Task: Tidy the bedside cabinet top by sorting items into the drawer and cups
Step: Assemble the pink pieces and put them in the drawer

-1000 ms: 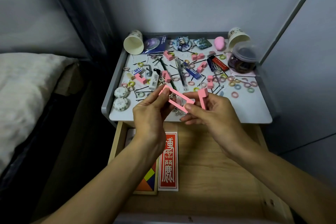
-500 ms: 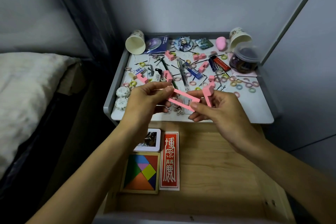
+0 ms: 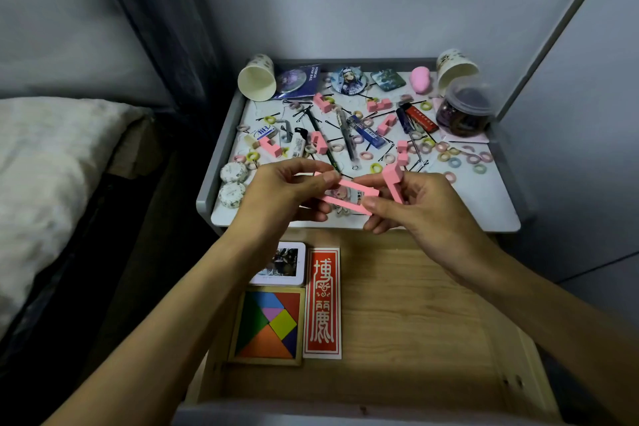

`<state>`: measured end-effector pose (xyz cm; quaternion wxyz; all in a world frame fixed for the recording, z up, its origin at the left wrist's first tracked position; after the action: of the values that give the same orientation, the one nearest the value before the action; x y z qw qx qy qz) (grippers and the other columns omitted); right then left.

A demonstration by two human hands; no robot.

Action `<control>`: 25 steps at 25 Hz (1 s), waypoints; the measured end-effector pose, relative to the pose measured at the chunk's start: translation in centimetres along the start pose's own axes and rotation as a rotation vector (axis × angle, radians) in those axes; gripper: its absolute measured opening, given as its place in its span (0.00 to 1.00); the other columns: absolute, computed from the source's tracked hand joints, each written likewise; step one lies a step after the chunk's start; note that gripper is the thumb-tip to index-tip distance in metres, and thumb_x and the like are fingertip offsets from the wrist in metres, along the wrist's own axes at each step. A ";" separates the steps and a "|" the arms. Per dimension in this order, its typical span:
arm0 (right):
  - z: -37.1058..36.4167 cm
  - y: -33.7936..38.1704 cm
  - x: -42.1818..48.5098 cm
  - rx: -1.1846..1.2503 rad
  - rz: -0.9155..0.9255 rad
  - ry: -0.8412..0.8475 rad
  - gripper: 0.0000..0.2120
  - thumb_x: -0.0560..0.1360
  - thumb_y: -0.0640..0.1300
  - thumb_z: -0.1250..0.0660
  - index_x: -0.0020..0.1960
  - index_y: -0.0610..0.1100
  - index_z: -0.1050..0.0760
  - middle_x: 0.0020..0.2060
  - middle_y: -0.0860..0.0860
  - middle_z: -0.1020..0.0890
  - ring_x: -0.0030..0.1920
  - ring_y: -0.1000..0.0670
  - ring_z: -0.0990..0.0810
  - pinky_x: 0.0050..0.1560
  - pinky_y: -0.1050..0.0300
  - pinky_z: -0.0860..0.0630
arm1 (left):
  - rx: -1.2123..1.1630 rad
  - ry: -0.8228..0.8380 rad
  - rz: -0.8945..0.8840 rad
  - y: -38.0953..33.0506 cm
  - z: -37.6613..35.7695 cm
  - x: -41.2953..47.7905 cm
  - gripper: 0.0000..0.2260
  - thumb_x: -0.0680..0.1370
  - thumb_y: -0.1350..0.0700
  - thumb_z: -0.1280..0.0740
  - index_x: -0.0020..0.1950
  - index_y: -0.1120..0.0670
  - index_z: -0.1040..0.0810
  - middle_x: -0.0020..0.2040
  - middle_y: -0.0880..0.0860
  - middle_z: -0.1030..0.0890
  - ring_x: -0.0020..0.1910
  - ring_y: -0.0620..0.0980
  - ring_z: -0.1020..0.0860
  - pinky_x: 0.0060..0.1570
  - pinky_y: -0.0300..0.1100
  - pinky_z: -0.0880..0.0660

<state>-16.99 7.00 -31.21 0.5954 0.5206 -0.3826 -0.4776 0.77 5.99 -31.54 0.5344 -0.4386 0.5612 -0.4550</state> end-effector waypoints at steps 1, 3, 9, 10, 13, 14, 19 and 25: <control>0.0 0.0 0.0 -0.011 0.000 0.004 0.12 0.76 0.34 0.33 0.57 0.45 0.20 0.39 0.49 0.14 0.37 0.48 0.15 0.40 0.59 0.18 | -0.001 -0.001 0.000 0.0 0.0 0.1 0.08 0.76 0.62 0.31 0.54 0.61 0.19 0.37 0.56 0.16 0.30 0.48 0.22 0.32 0.37 0.23; 0.0 0.0 0.0 -0.013 -0.004 0.008 0.12 0.76 0.34 0.33 0.57 0.46 0.20 0.39 0.49 0.14 0.37 0.48 0.15 0.40 0.58 0.18 | 0.001 0.006 -0.006 0.1 -0.1 0.2 0.07 0.76 0.63 0.31 0.53 0.61 0.18 0.38 0.57 0.16 0.28 0.48 0.23 0.31 0.37 0.23; 0.1 -0.1 -0.1 -0.039 -0.030 -0.031 0.10 0.76 0.36 0.32 0.55 0.47 0.20 0.41 0.49 0.15 0.36 0.48 0.16 0.37 0.57 0.19 | 0.015 0.022 -0.013 0.2 0.0 0.2 0.04 0.76 0.63 0.32 0.49 0.60 0.17 0.36 0.55 0.16 0.28 0.47 0.23 0.30 0.36 0.23; 0.4 -0.1 -0.1 -0.076 -0.038 -0.072 0.09 0.77 0.38 0.32 0.55 0.47 0.20 0.42 0.49 0.15 0.34 0.49 0.16 0.33 0.58 0.20 | 0.021 0.013 -0.020 0.2 0.1 0.2 0.04 0.76 0.63 0.31 0.49 0.60 0.17 0.36 0.55 0.16 0.28 0.47 0.23 0.30 0.36 0.23; 1.4 0.1 0.0 -0.205 -0.033 -0.209 0.05 0.78 0.44 0.34 0.52 0.47 0.21 0.38 0.53 0.17 0.27 0.60 0.22 0.29 0.68 0.30 | 0.076 -0.028 -0.065 -0.1 0.3 0.1 0.05 0.76 0.63 0.31 0.50 0.60 0.17 0.38 0.57 0.16 0.28 0.47 0.24 0.30 0.36 0.23; 1.6 0.2 0.0 -0.202 -0.031 -0.231 0.04 0.79 0.45 0.34 0.52 0.47 0.21 0.36 0.55 0.18 0.29 0.63 0.23 0.31 0.71 0.31 | 0.090 -0.038 -0.077 -0.2 0.3 0.0 0.05 0.76 0.63 0.31 0.50 0.60 0.17 0.38 0.57 0.16 0.28 0.46 0.23 0.30 0.36 0.23; 0.8 0.4 0.2 -0.138 -0.103 -0.108 0.15 0.81 0.55 0.43 0.53 0.49 0.21 0.30 0.67 0.20 0.35 0.70 0.24 0.37 0.74 0.32 | 0.127 -0.036 -0.077 0.0 0.2 0.2 0.05 0.76 0.62 0.31 0.50 0.60 0.17 0.40 0.58 0.16 0.29 0.47 0.23 0.30 0.36 0.23; 1.0 0.0 0.1 -0.044 -0.112 -0.077 0.12 0.83 0.41 0.43 0.47 0.45 0.22 0.31 0.56 0.23 0.33 0.61 0.26 0.39 0.64 0.29 | 0.140 -0.022 -0.057 0.2 0.0 0.2 0.05 0.76 0.62 0.30 0.50 0.60 0.17 0.39 0.57 0.15 0.29 0.48 0.23 0.30 0.35 0.24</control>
<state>-17.92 6.61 -31.08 0.5639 0.5091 -0.3649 -0.5382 0.77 5.81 -31.78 0.5568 -0.4210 0.5093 -0.5033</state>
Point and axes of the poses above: each hand's wrist, its own x-axis towards the middle knuckle, its own z-axis out of the back of the hand, y = z × x, the point moved 5 cm from there along x, towards the middle knuckle
